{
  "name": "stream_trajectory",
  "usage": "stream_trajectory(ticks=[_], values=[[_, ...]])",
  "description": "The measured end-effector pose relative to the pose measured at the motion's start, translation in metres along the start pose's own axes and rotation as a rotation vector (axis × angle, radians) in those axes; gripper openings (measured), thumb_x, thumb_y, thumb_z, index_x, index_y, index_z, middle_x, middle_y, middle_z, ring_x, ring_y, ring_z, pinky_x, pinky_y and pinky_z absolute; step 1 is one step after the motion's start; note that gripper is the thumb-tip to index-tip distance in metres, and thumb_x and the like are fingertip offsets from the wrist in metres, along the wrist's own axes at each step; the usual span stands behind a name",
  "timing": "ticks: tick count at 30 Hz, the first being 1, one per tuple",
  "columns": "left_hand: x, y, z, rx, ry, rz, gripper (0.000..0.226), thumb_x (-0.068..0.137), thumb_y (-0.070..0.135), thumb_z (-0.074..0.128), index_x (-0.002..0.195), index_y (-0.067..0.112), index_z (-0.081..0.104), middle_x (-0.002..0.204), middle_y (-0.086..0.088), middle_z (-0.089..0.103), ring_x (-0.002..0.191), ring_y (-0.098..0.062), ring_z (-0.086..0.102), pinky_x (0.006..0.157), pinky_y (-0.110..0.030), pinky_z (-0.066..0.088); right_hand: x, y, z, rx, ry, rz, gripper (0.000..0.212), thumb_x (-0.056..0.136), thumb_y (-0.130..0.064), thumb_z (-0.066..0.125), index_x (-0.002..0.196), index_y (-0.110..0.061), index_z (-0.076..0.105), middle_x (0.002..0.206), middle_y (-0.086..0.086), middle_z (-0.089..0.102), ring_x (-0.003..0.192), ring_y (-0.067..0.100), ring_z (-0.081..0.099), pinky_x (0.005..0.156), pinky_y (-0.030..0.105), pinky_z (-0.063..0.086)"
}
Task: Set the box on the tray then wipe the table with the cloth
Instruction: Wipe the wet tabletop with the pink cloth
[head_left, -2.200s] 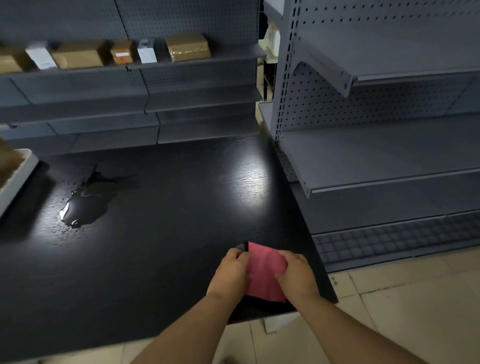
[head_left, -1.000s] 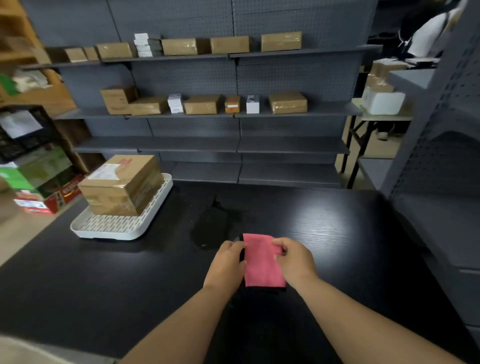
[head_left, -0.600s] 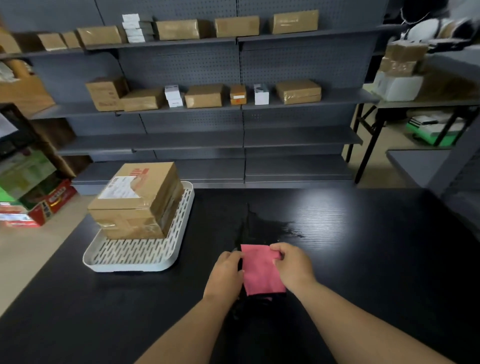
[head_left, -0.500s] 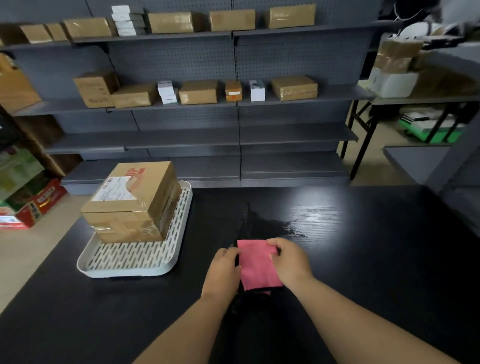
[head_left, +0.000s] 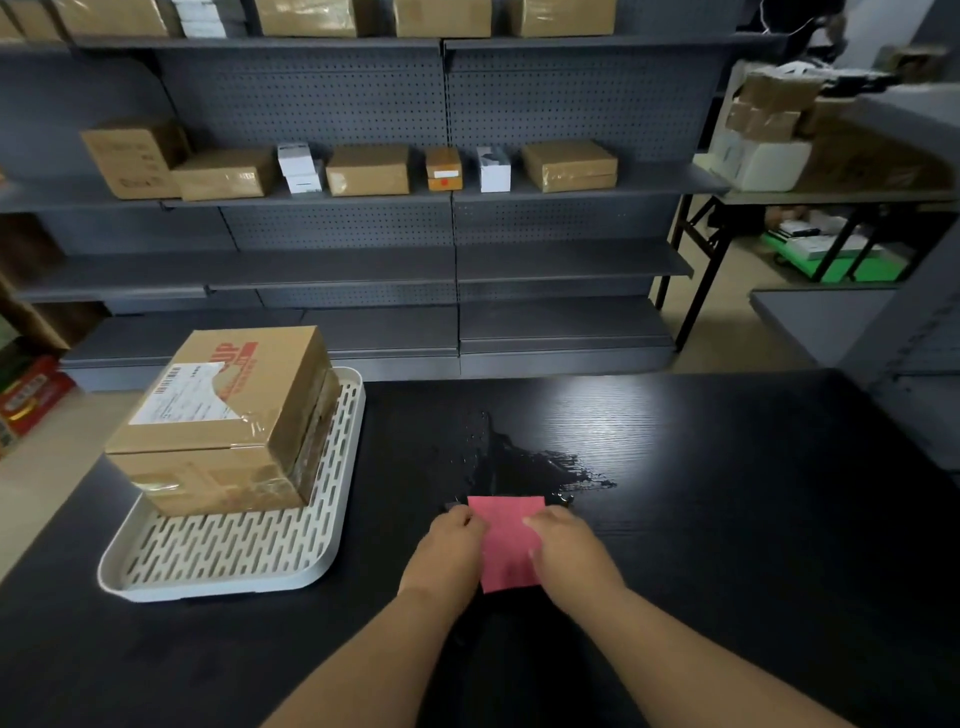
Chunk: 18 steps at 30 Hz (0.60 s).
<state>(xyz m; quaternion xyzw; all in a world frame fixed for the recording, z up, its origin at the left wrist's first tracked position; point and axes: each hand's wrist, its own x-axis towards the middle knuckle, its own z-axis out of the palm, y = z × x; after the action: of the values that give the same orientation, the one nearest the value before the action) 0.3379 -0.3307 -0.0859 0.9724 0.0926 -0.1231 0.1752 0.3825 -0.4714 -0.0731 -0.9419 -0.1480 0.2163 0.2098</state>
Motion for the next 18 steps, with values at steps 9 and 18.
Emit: stream_trajectory(ticks=[9, 18], values=[[0.021, -0.012, 0.002, 0.155, -0.204, 0.123, 0.059, 0.1, 0.027, 0.047, 0.153, 0.016, 0.024, 0.161, -0.001, 0.017, 0.148, -0.017, 0.02, 0.117, -0.032, 0.028, 0.016, 0.007, 0.026, -0.278, -0.216, -0.087, 0.058, 0.101, -0.009, 0.038, 0.154, -0.017, 0.015, 0.163, 0.002, 0.006, 0.148, 0.021, 0.018, 0.119, 0.037, 0.026], [0.079, -0.012, -0.011, 0.176, -0.175, 0.117, 0.062, 0.1, 0.024, 0.047, 0.154, 0.017, 0.018, 0.163, -0.003, 0.01, 0.15, -0.019, 0.014, 0.119, -0.033, 0.022, 0.074, 0.0, 0.007, -0.306, -0.193, -0.08, 0.061, 0.099, -0.001, 0.033, 0.154, -0.014, 0.011, 0.163, 0.004, 0.001, 0.149, 0.023, 0.014, 0.121, 0.04, 0.023]])
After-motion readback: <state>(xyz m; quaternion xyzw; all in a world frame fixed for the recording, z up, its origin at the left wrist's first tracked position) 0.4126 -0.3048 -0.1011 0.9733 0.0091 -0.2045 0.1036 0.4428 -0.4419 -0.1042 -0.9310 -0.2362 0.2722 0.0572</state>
